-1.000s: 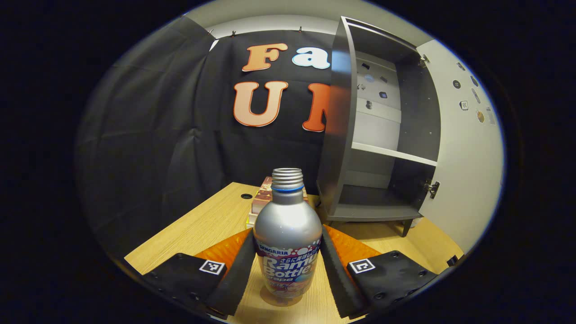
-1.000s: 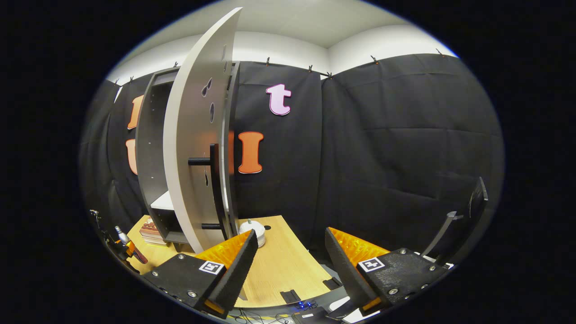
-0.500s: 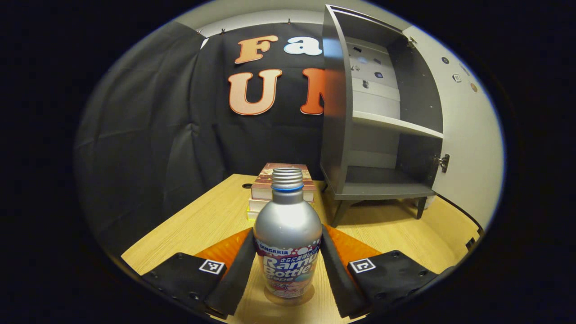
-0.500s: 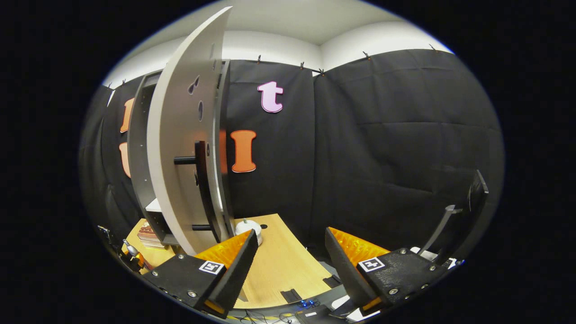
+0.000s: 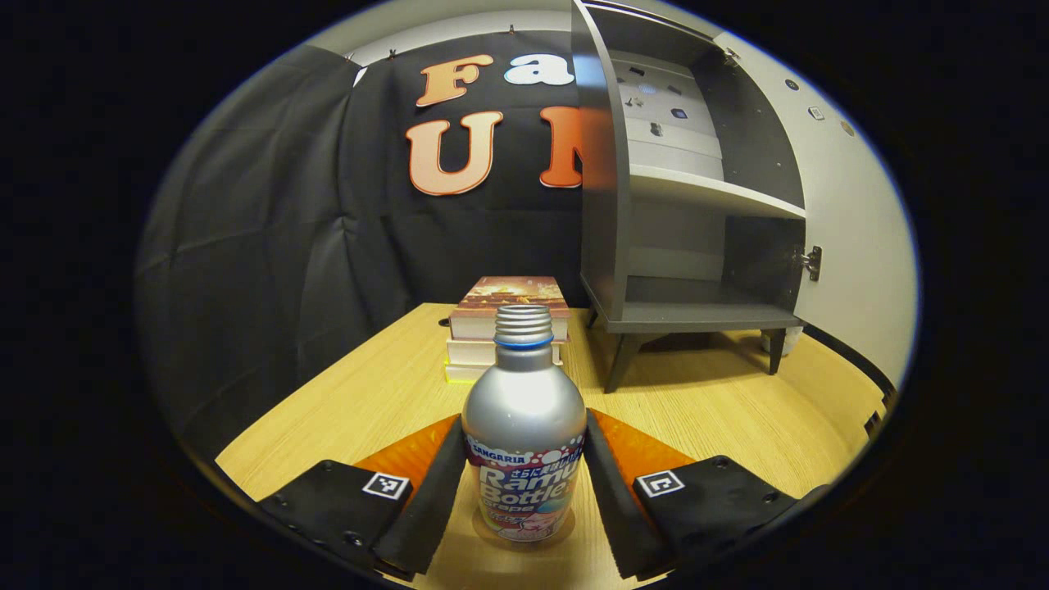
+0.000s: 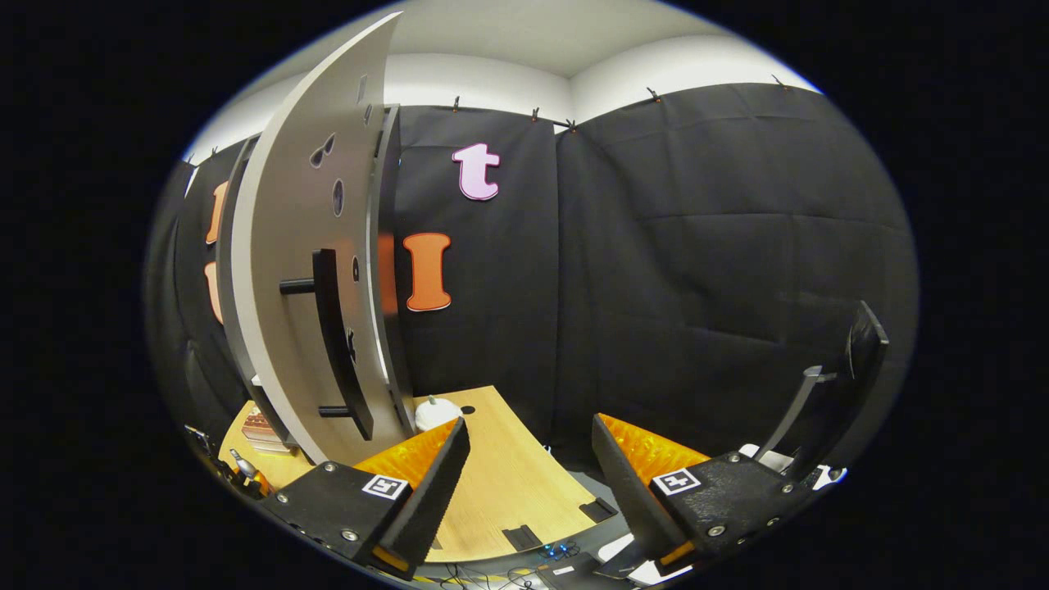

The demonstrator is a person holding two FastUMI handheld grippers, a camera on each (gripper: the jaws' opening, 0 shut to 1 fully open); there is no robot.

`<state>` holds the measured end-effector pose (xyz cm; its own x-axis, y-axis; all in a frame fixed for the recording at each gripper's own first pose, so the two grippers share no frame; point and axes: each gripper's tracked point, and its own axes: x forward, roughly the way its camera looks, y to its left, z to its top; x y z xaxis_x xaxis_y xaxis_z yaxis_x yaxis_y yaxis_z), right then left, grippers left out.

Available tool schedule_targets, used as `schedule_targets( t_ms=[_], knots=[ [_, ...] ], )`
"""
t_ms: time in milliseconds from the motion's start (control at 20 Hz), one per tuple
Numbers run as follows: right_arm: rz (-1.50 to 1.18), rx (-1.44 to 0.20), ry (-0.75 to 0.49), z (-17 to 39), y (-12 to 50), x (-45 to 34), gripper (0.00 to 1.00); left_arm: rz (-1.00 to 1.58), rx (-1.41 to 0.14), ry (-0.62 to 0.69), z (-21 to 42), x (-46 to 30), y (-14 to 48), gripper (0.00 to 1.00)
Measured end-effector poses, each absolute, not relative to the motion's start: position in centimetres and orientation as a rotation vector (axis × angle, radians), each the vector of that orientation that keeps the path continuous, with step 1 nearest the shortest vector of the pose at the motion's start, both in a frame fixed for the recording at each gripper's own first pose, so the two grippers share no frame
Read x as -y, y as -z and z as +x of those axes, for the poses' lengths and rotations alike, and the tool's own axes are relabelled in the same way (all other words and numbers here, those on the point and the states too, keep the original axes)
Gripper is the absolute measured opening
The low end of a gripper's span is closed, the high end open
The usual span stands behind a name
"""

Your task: Open the cabinet door with the right hand, grasp the bottle in the cabinet with the left hand and place it on the coaster, then close the cabinet door with the right hand.

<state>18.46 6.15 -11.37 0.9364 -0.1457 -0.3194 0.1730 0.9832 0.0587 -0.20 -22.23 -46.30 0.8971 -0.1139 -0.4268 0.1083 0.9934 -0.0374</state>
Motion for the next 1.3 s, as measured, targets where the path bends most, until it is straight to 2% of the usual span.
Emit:
schedule_targets(
  t_ms=[100, 150, 200, 250, 300, 400, 450, 500, 550, 600, 750, 800, 850, 900, 950, 1000, 1150, 1200, 1250, 1300],
  knots=[
    [0.091, -0.326, 0.158, 18.5, 11.5, -6.3, 0.93, -0.009, -0.429, 0.113, -0.4, 22.2, 46.2, 0.86],
    [0.094, -0.329, 0.156, 18.4, 11.6, -6.4, 0.98, 0.001, -0.429, 0.110, -0.6, 22.2, 46.2, 0.86],
    [0.095, -0.330, 0.154, 18.4, 11.6, -6.5, 0.93, 0.011, -0.435, 0.110, -0.7, 22.1, 46.4, 0.87],
    [0.094, -0.330, 0.153, 18.4, 11.6, -6.5, 0.93, 0.016, -0.450, 0.111, -1.0, 22.0, 46.5, 0.87],
    [0.095, -0.329, 0.151, 18.4, 11.6, -6.5, 0.98, 0.017, -0.468, 0.112, -1.4, 21.9, 46.9, 0.88],
    [0.096, -0.327, 0.147, 18.5, 11.6, -6.5, 0.98, 0.008, -0.472, 0.106, -1.8, 21.7, 46.7, 0.89],
    [0.098, -0.329, 0.146, 18.4, 11.7, -6.6, 0.93, 0.010, -0.473, 0.104, -2.0, 21.6, 46.6, 0.86],
    [0.102, -0.331, 0.144, 18.4, 11.8, -6.7, 0.98, 0.014, -0.475, 0.099, -2.2, 21.5, 46.4, 0.88],
    [0.104, -0.333, 0.143, 18.4, 11.8, -6.8, 0.98, 0.019, -0.471, 0.097, -2.2, 21.5, 46.1, 0.88],
    [0.107, -0.335, 0.140, 18.3, 11.9, -6.8, 0.93, 0.024, -0.471, 0.096, -2.2, 21.5, 46.0, 0.89],
    [0.115, -0.345, 0.129, 18.5, 12.2, -7.0, 0.93, 0.035, -0.462, 0.091, -2.5, 21.5, 45.0, 0.89],
    [0.115, -0.349, 0.126, 18.4, 12.3, -7.1, 0.98, 0.035, -0.460, 0.097, -2.7, 21.7, 44.5, 0.90],
    [0.115, -0.353, 0.123, 18.4, 12.3, -7.2, 0.98, 0.038, -0.457, 0.102, -2.9, 21.9, 44.0, 0.90],
    [0.115, -0.355, 0.121, 18.3, 12.4, -7.2, 0.93, 0.042, -0.453, 0.106, -3.0, 22.0, 43.6, 0.89],
    [0.115, -0.357, 0.120, 18.3, 12.5, -7.2, 0.98, 0.044, -0.449, 0.111, -3.2, 22.2, 43.0, 0.90],
    [0.114, -0.357, 0.119, 18.3, 12.5, -7.2, 0.93, 0.045, -0.445, 0.113, -3.3, 22.3, 42.6, 0.89],
    [0.121, -0.364, 0.111, 18.4, 12.9, -7.3, 0.93, 0.047, -0.436, 0.117, -3.8, 22.6, 41.2, 0.89],
    [0.125, -0.367, 0.106, 18.4, 12.9, -7.4, 0.98, 0.046, -0.436, 0.117, -4.0, 22.5, 40.8, 0.90],
    [0.128, -0.370, 0.102, 18.3, 13.0, -7.5, 0.93, 0.045, -0.435, 0.117, -4.0, 22.6, 40.4, 0.90],
    [0.130, -0.372, 0.097, 18.3, 13.2, -7.6, 0.93, 0.047, -0.433, 0.115, -4.0, 22.5, 40.0, 0.89]
  ],
)
